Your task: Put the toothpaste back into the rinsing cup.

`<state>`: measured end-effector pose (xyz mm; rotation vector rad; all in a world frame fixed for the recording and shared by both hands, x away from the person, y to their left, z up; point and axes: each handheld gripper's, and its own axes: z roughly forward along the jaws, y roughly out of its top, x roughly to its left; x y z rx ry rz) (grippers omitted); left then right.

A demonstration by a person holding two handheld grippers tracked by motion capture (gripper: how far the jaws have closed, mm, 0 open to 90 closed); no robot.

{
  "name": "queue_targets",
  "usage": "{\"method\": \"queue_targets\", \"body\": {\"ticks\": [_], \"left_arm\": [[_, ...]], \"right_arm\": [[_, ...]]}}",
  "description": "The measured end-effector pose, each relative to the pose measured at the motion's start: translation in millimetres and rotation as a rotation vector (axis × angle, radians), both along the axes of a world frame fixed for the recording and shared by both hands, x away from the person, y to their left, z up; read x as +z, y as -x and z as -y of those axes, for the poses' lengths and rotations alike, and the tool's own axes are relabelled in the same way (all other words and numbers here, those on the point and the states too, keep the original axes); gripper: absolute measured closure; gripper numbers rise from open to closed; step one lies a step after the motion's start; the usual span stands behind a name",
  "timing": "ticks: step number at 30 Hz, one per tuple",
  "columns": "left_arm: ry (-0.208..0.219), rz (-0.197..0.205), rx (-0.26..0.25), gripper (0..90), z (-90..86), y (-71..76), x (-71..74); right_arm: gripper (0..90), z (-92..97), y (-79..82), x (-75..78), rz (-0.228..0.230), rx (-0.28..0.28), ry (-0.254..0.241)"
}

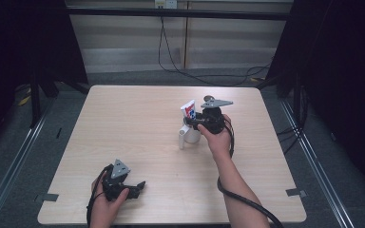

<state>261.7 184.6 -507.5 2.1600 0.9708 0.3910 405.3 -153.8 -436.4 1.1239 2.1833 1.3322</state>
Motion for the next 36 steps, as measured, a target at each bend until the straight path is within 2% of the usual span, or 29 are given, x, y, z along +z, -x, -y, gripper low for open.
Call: {"method": "queue_targets", "body": {"ticks": [4,17,26,31,36], "left_arm": [[-0.002,0.001,0.000,14.8,0.0,0.0,0.0],[-0.002,0.001,0.000,14.8,0.1,0.1,0.0],[-0.006,0.001,-0.002,14.9,-0.2,0.0,0.2],[-0.006,0.001,-0.002,14.8,-0.2,0.0,0.1],[-0.006,0.001,-0.002,14.8,-0.2,0.0,0.2]], "right_arm": [[57.4,2.1,2.5,-3.8,-0.006,0.002,0.036],[54.1,13.0,8.5,-6.4,0.000,-0.011,0.014],[43.4,16.3,12.5,-3.0,0.005,-0.014,0.007],[31.8,15.0,14.1,1.3,0.000,-0.008,0.035],[25.0,16.8,15.4,3.9,0.005,-0.015,0.060]]}}
